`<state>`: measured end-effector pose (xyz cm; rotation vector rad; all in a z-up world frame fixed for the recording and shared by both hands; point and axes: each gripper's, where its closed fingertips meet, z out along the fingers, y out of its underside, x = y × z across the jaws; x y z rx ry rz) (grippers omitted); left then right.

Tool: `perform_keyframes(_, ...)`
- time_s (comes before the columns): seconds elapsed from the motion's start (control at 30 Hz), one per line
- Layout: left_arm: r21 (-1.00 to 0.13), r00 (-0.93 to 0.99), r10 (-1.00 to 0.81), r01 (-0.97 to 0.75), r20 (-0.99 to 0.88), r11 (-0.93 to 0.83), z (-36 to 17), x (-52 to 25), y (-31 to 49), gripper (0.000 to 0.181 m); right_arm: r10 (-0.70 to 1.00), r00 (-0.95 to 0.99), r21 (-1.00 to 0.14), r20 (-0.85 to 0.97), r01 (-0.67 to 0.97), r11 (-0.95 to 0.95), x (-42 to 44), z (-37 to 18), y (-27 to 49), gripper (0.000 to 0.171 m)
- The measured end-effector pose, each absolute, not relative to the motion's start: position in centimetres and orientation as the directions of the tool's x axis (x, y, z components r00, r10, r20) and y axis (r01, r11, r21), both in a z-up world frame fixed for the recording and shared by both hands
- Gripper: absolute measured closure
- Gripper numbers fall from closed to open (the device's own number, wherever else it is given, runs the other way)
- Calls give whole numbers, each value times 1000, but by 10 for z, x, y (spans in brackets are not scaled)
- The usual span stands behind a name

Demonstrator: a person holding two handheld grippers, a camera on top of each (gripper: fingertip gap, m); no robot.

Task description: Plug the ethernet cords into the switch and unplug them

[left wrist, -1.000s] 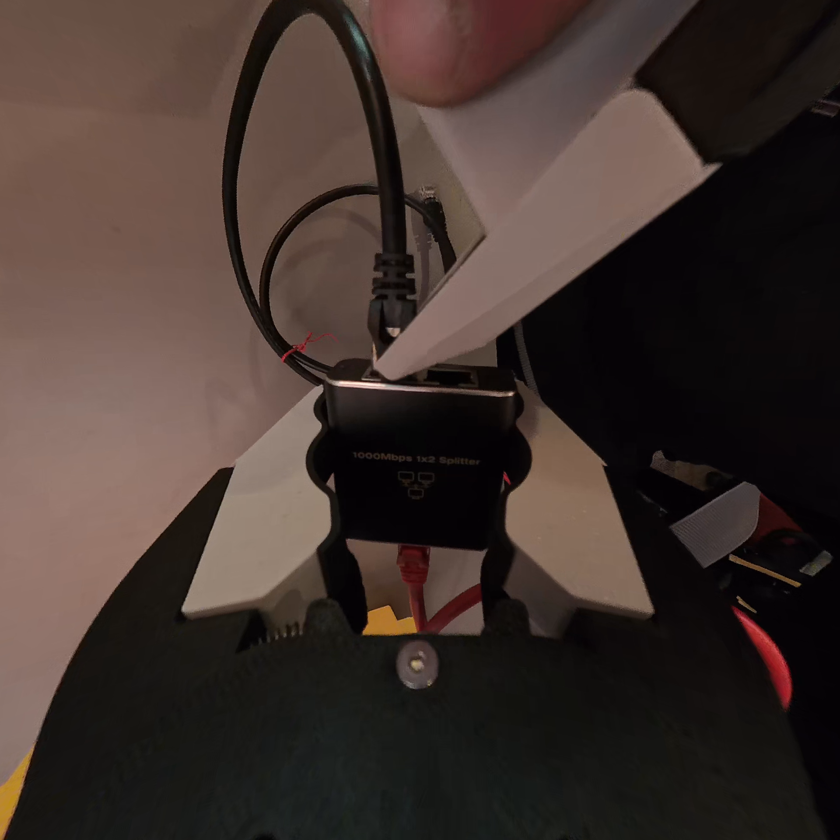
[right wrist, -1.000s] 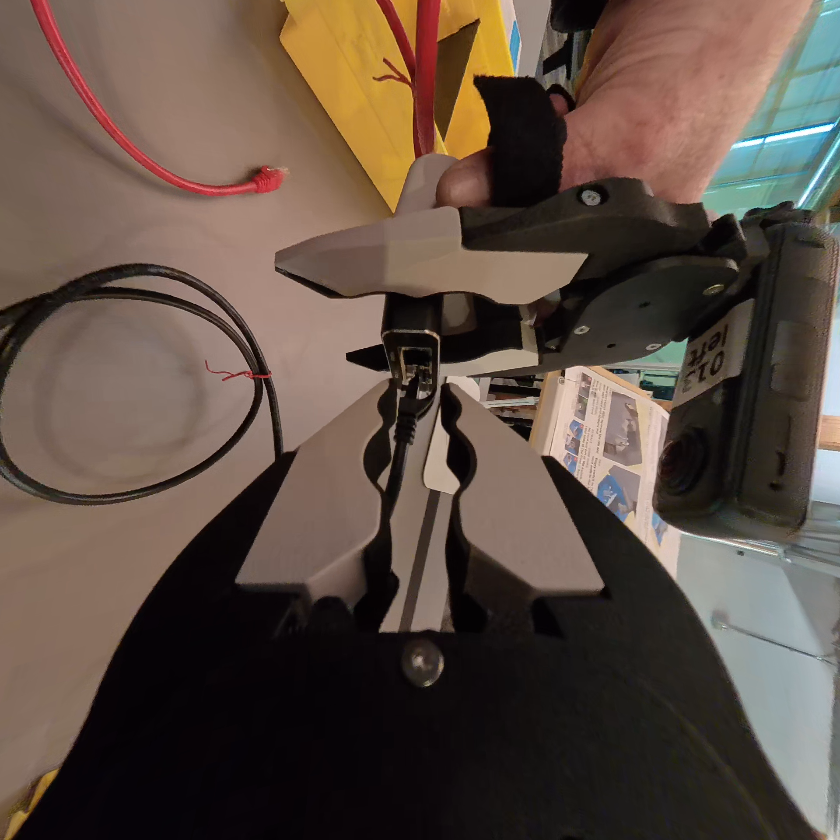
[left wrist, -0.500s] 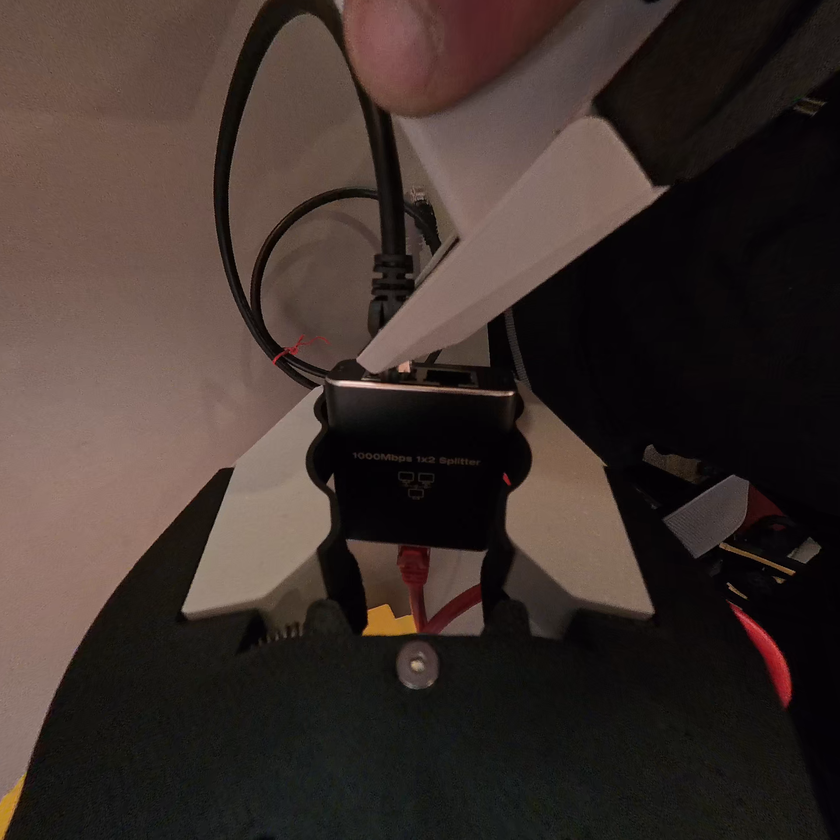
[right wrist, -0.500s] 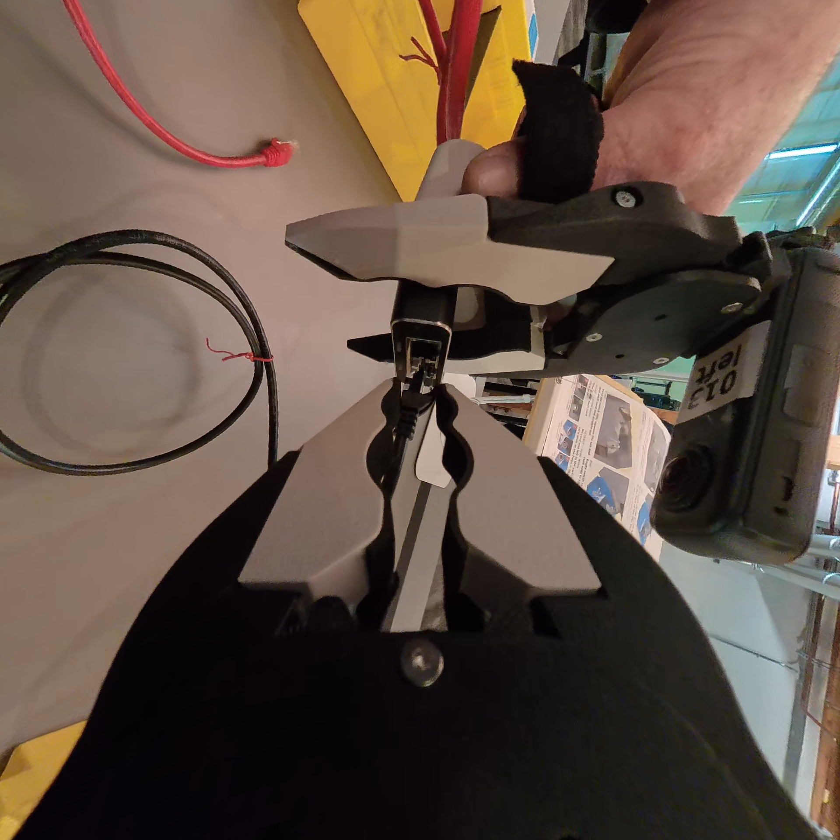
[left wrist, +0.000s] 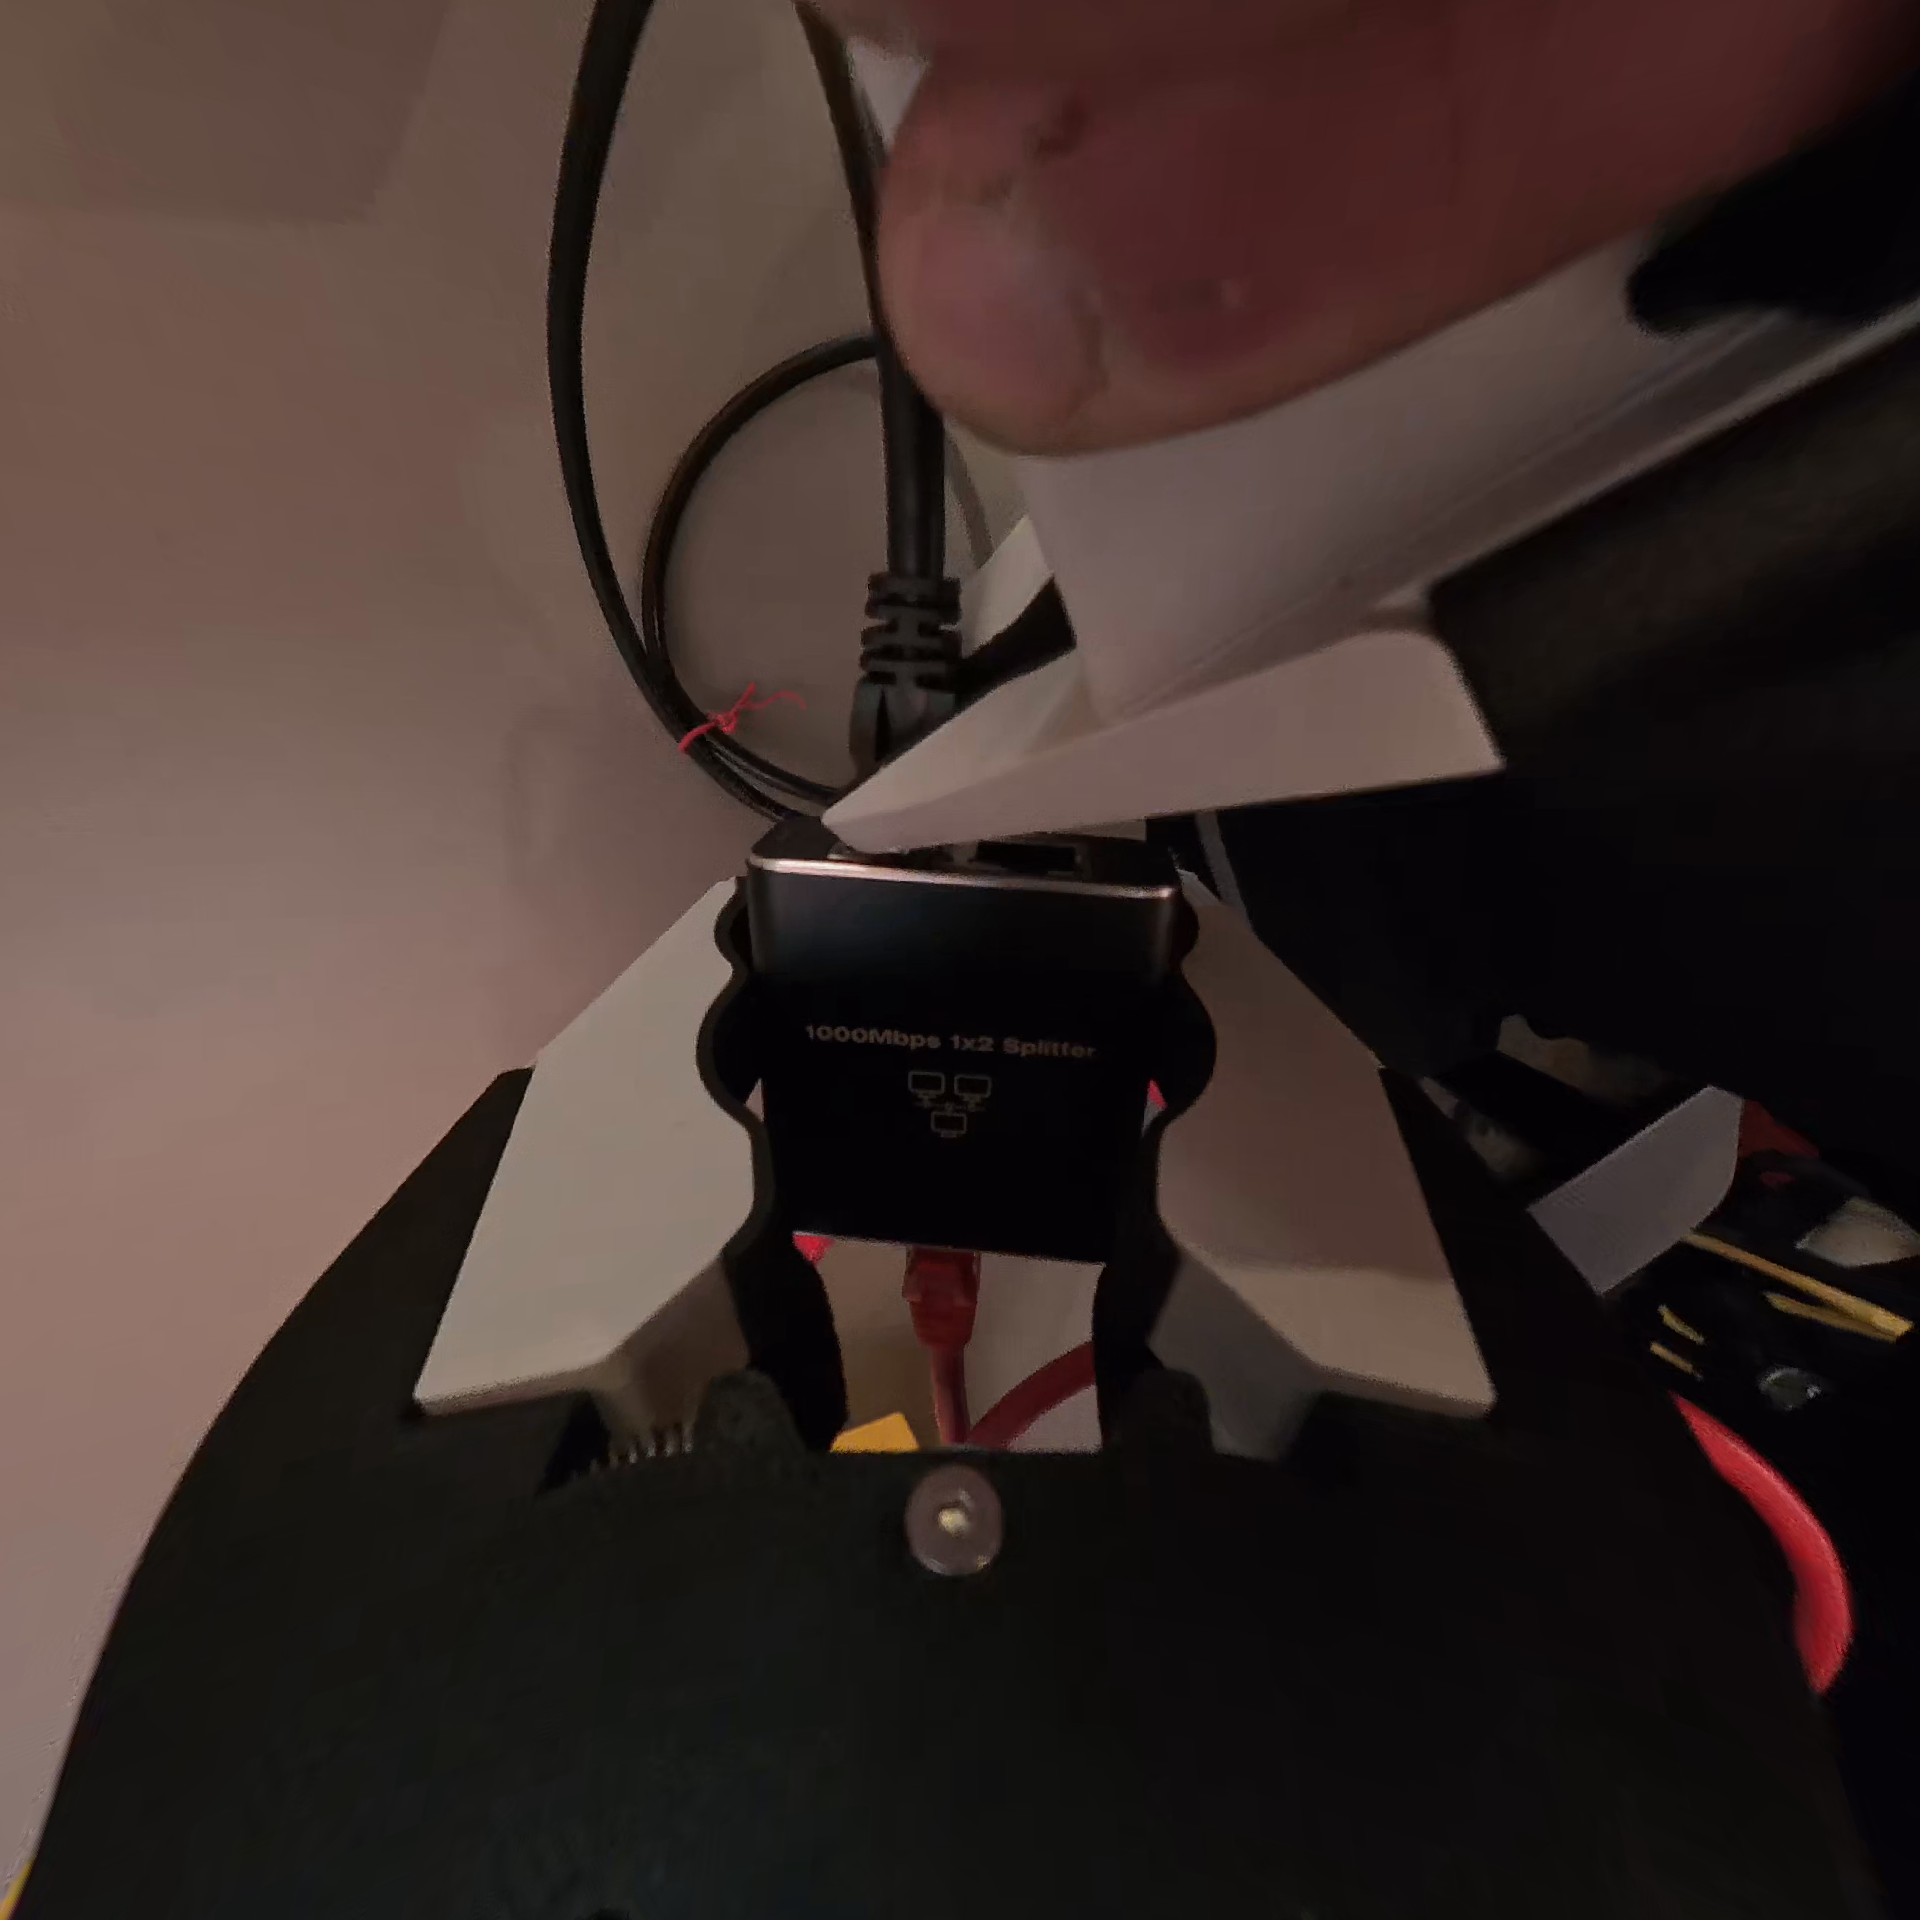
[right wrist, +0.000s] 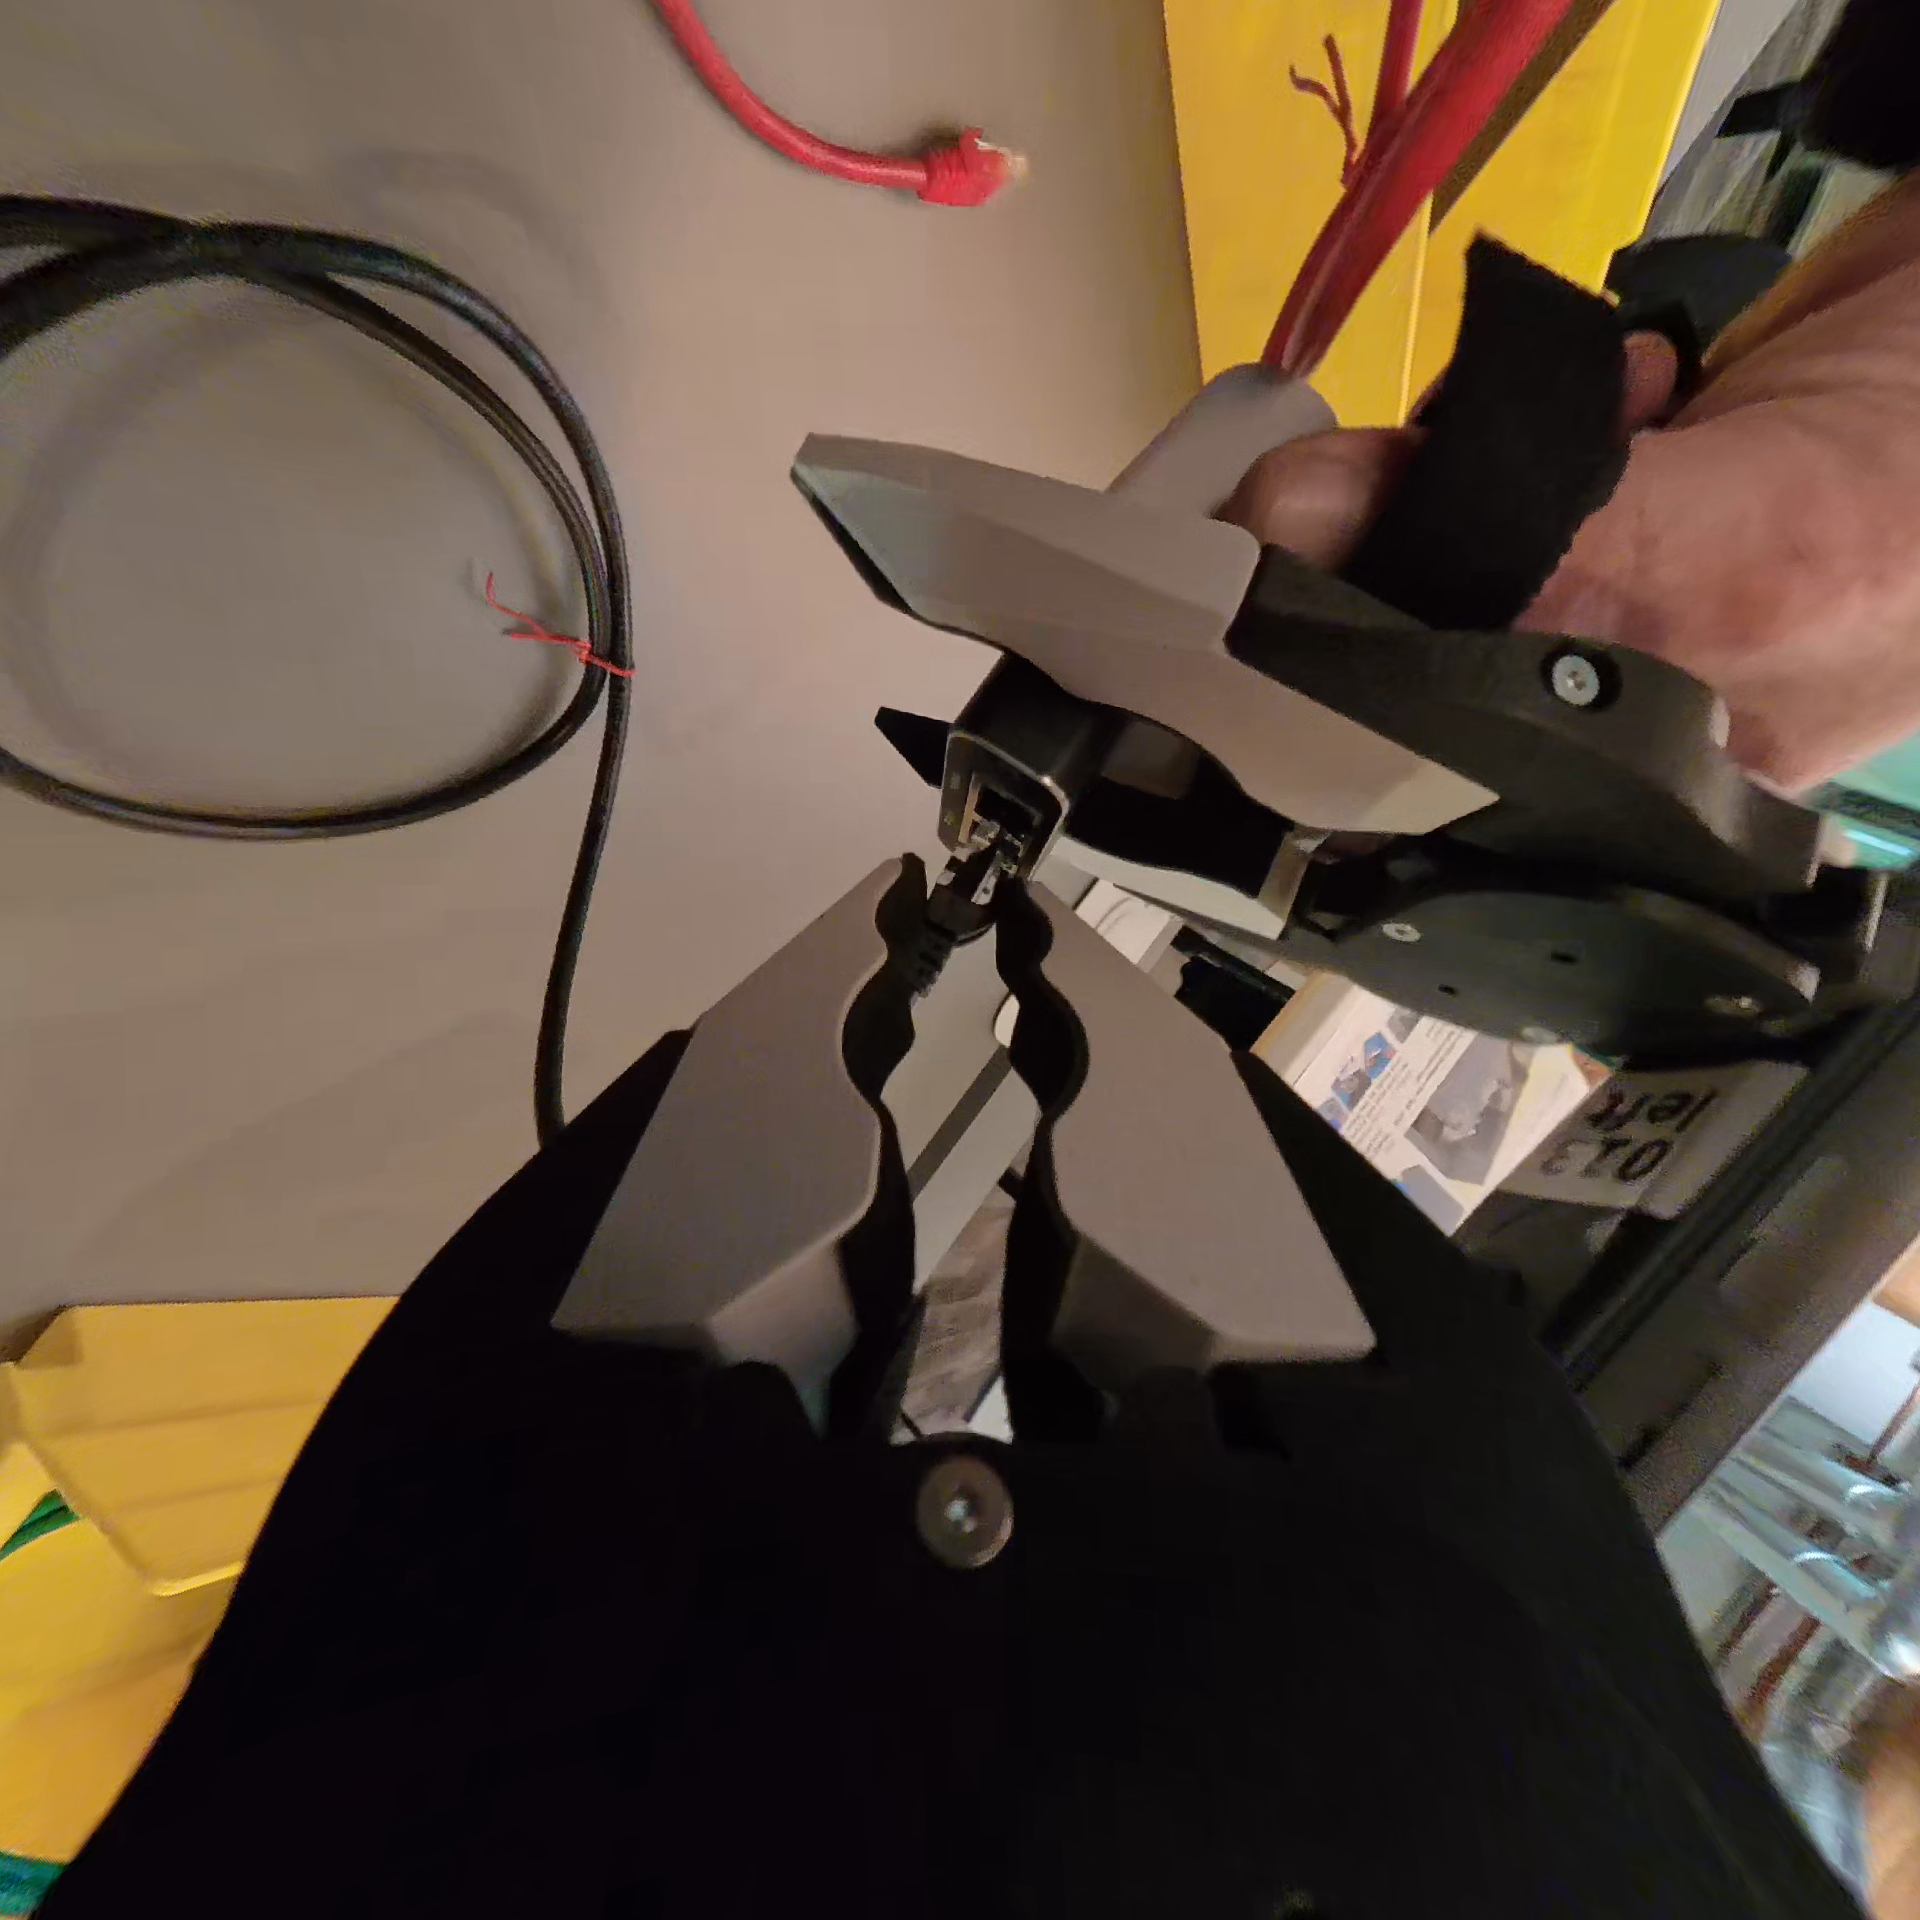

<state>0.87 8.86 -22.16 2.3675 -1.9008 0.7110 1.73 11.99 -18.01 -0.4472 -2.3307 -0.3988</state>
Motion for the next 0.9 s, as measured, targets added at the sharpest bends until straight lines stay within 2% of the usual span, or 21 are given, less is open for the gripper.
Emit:
perform_keyframes(0.03,-288,146,-913,-920,380,-267,-219,11,88,108,222,-673,135,705,435,890,19,-178,121,160)
perform_keyframes(0.07,-313,155,-910,-905,384,-287,-218,13,91,108,237,-673,132,700,449,884,23,-177,124,161)
perform_keyframes(0.13,-270,242,-915,-903,324,-335,-227,-7,111,108,276,-677,117,683,474,873,37,-183,129,162)
perform_keyframes(0.2,-346,261,-889,-851,377,-396,-218,-12,115,108,311,-650,103,693,516,850,53,-189,141,162)
perform_keyframes(0.27,-361,220,-913,-867,344,-345,-211,-11,109,108,400,-546,8,736,597,802,66,-173,158,161)
perform_keyframes(0.33,-385,216,-923,-860,319,-334,-208,-8,114,108,455,-394,-94,798,665,741,80,-136,180,161)
perform_keyframes(0.53,-434,302,-912,-807,278,-399,-215,-22,142,108,406,9,-246,914,808,536,153,-17,246,161)
perform_keyframes(0.67,-454,310,-914,-796,262,-400,-218,-27,143,108,314,200,-318,928,864,390,216,34,275,161)
perform_keyframes(0.8,-443,322,-907,-795,272,-415,-230,-29,141,108,251,311,-372,917,892,255,272,44,289,162)
perform_keyframes(0.9,-437,316,-906,-799,281,-414,-237,-25,138,108,257,347,-397,902,900,178,297,18,300,161)
